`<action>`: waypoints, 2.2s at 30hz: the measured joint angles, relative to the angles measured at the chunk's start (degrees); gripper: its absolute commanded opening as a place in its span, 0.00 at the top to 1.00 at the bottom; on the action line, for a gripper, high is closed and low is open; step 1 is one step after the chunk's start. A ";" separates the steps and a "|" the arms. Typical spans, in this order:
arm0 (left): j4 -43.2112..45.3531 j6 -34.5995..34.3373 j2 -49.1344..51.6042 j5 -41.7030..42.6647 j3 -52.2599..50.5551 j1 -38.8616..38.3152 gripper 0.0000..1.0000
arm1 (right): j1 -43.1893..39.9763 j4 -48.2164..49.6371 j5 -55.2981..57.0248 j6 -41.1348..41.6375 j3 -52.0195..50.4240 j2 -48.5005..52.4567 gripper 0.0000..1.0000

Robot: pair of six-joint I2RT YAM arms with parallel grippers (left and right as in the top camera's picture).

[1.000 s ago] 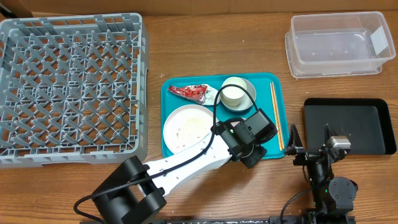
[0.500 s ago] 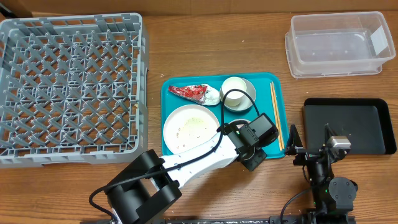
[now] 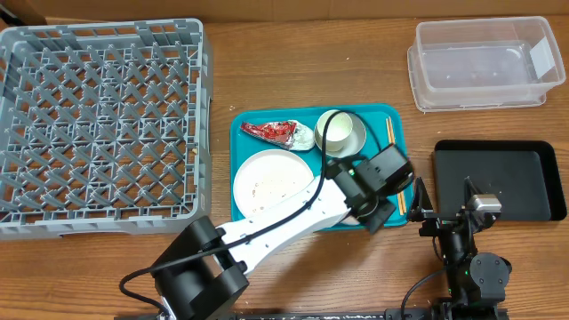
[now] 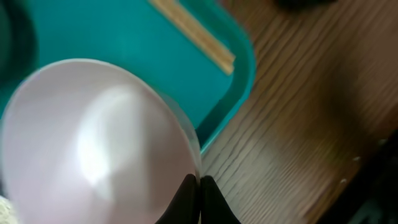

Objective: Sort waste into correct bins and load items into the dishwasher
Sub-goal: 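Lift the small white bowl and carry it over the dish rack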

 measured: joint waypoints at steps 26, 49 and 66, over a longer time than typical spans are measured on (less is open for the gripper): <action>-29.33 -4.00 0.15 21.42 35.04 52.17 0.96 | 0.00 0.00 0.02 0.02 0.00 0.02 0.00; -15.30 18.73 0.17 78.34 6.10 98.84 0.96 | 0.00 0.00 0.02 0.02 0.00 0.02 0.00; 4.31 18.60 0.17 80.83 -3.91 102.05 0.96 | 0.00 0.00 0.02 0.02 0.00 0.02 0.00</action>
